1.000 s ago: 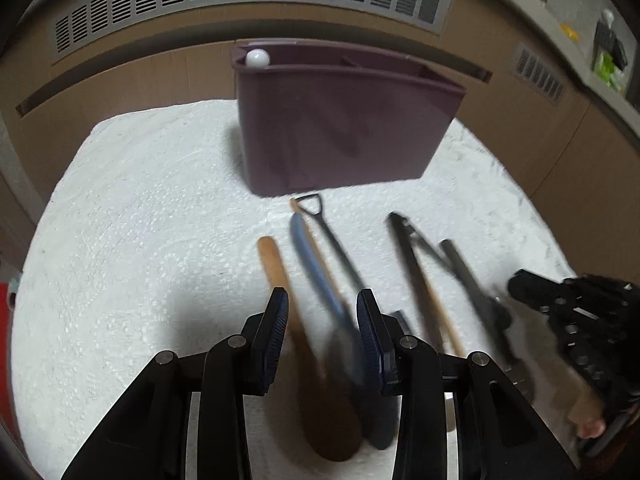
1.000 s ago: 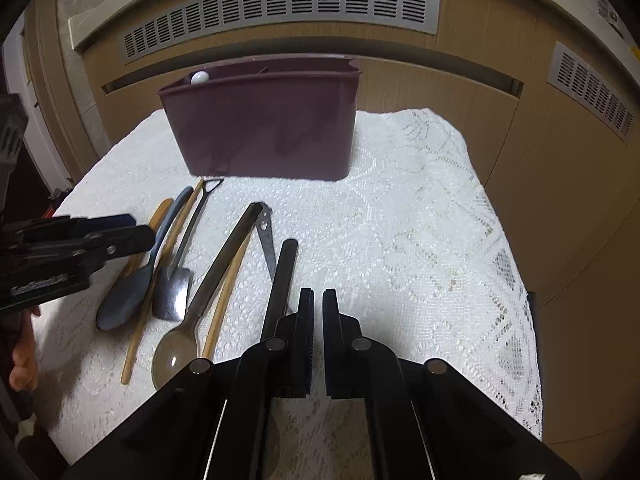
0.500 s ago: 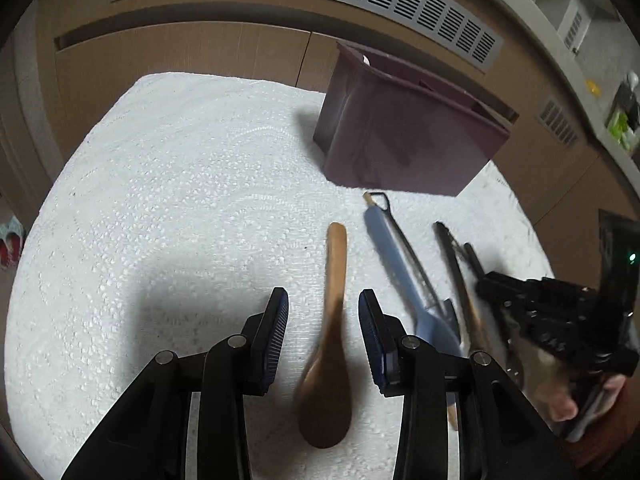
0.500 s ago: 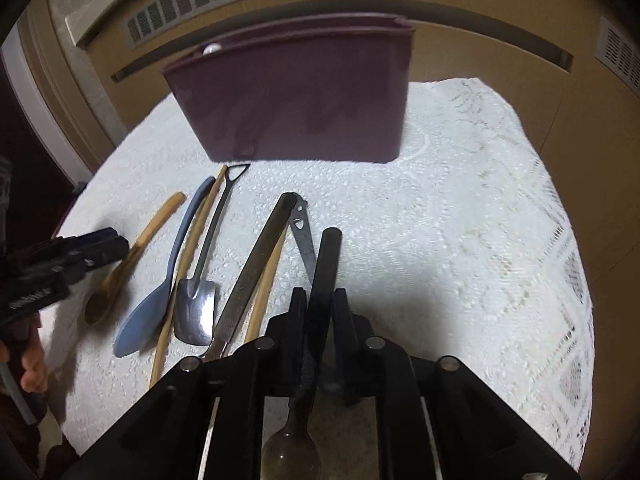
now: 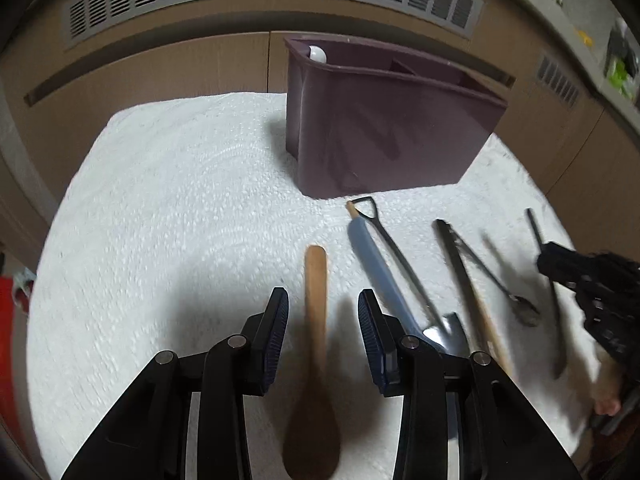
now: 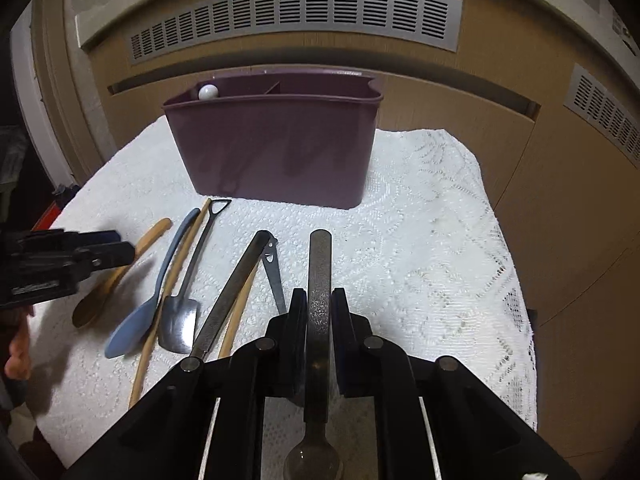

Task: Organize utensils
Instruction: 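Grasp the wooden spoon with the left gripper while the right holds the metal spoon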

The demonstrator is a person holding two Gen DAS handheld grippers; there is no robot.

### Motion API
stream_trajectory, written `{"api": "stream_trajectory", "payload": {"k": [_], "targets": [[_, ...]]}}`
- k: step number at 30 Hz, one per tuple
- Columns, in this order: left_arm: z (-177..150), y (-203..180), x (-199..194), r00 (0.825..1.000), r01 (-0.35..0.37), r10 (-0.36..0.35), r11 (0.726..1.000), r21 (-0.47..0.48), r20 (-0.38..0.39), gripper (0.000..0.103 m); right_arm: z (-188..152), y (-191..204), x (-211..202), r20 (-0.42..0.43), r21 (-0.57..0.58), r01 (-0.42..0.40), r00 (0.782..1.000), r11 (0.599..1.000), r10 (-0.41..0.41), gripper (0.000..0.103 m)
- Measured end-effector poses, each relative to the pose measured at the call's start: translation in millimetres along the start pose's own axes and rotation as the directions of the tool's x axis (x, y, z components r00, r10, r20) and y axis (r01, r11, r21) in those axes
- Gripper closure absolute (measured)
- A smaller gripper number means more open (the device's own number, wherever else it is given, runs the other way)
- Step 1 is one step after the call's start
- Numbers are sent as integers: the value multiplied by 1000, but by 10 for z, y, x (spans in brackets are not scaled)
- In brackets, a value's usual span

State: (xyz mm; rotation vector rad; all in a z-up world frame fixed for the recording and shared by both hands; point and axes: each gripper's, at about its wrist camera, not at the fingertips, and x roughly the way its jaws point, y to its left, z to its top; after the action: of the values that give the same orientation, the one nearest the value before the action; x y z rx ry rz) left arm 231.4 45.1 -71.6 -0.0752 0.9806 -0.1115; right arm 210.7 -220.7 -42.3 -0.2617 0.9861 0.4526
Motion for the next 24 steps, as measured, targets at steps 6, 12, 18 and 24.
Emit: {"api": "stream_trajectory", "payload": {"k": [6,12,18,24], "targets": [[63,-38,207,998,0,2,999,36,-61,68,-26,95,-66,32,-42,9,999,999,-7,92],[119,-81,236,998,27,-23,997,75,-58,91,-2,148,-135,59,-57,9,998,998,-6,92],[72,-21,-8,997,69,-70,997,29,31,91,1,190,-188,74,-72,14,997,997,-9,92],[0,24,-472,979,139,-138,990,3,148,91,21,205,-217,78,-77,16,997,997,-10,92]]}}
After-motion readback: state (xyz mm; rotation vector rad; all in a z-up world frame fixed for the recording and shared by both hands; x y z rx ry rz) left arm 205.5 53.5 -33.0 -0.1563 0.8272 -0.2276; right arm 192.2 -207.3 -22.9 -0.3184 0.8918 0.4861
